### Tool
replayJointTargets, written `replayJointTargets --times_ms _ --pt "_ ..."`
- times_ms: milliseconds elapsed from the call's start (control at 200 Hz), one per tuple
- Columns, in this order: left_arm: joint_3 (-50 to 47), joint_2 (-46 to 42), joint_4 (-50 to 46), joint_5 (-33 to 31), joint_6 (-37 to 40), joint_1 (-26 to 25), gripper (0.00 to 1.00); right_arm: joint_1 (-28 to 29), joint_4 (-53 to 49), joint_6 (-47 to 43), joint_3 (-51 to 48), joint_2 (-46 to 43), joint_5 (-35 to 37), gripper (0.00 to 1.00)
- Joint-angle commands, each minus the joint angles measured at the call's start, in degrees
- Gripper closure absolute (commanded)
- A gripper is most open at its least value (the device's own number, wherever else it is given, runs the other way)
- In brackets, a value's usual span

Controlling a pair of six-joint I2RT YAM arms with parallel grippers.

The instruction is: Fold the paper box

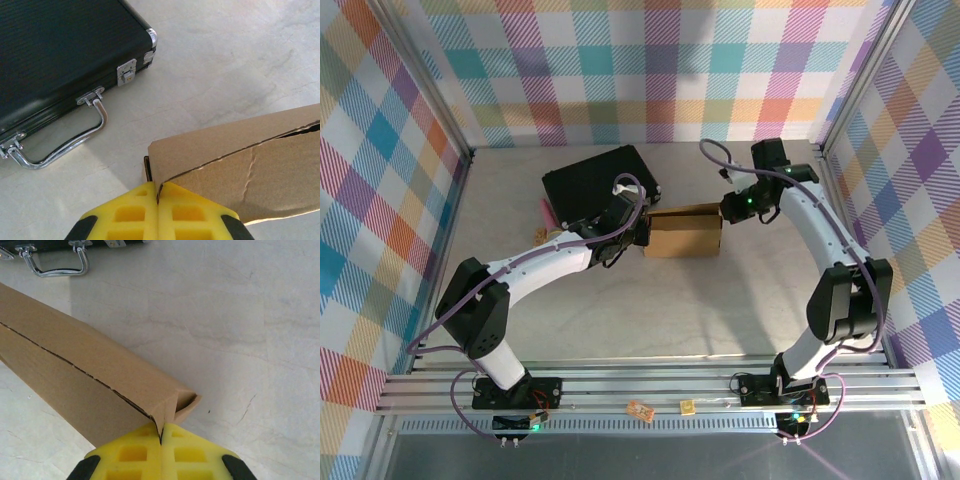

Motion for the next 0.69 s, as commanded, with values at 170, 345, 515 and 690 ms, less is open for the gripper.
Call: replayJointTargets --times_ms 170,345,515,690 --pt "-1.34 4.02 -11.07 3.21 -0.90 -2.07 1.00 1.11 -5.98 10.76 6.03 3.71 -2.09 1.00" --pt "-0.95 4.37 -11.39 3.06 -1.75 -2.17 1.00 1.67 -5.42 14.50 5.88 3.25 -2.03 1.00" --pt "-0.94 4.81 -11.82 2.53 -3.76 -2.23 1.00 2.74 -0.99 16.91 0.62 0.16 -1.37 1.00" --pt "-1.18 4.91 -11.95 1.71 -6.14 -2.25 1.00 3.82 7.05 17.78 -9.39 -6.08 0.90 1.00"
